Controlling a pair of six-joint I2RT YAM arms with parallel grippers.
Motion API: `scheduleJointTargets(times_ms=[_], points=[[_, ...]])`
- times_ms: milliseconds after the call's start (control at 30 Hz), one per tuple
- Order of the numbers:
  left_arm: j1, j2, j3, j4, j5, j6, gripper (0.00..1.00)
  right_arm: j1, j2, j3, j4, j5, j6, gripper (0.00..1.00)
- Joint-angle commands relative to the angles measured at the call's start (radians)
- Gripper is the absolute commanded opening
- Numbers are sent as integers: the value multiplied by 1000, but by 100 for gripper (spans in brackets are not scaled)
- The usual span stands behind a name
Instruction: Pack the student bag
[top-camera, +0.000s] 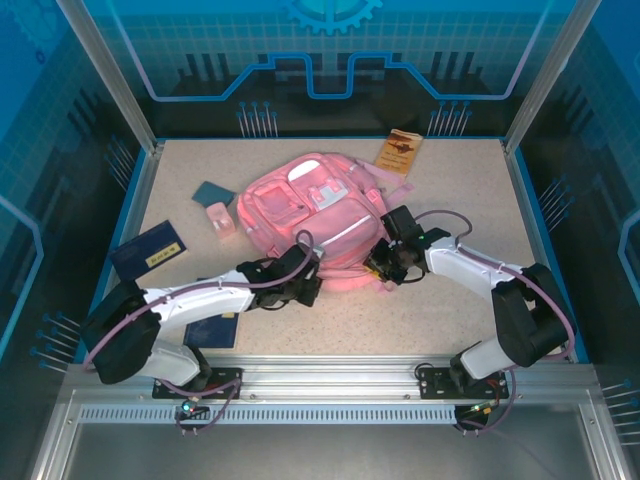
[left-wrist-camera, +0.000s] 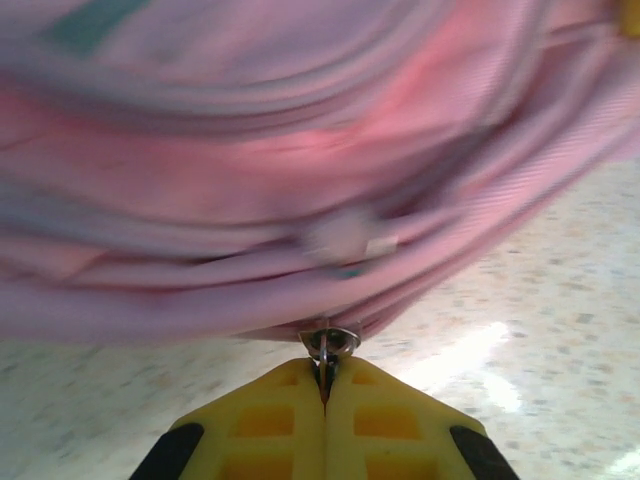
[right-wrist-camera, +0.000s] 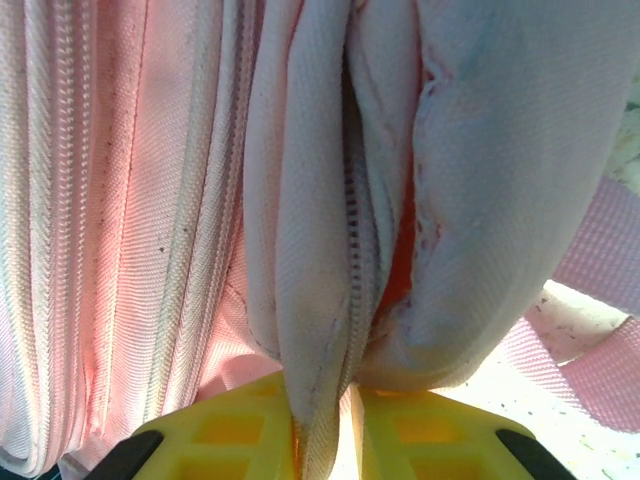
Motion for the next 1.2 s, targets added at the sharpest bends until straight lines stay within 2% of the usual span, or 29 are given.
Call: scheduleJointTargets(times_ms=[0,167,333,567,900,1000,1067,1167], points=[[75,-57,-42,-91,-105,-36,0,-14,20,1,-75,141,-23,22],[183,-45,-45,-35,-97,-17,0,-14,12,-12,-70,143,-22,22],[269,10,-18,49,-34,1,0,-16,-1,-29,-68,154,-16,21],[279,130,88,114,24,36,0,-36,-46,-59,-26,133,-18,23],[347,274,245,119,18,37,0,-21,35,-19,146,-86,-105,27],[370,280,267,80,0,23,16,-7,82,40,152,-130,-157,30],[384,253,262,38,-12,-1,32,1,95,75,132,-132,-205,36],[398,153,223,-40,-33,-60,51,8,74,125,63,-97,-305,49]])
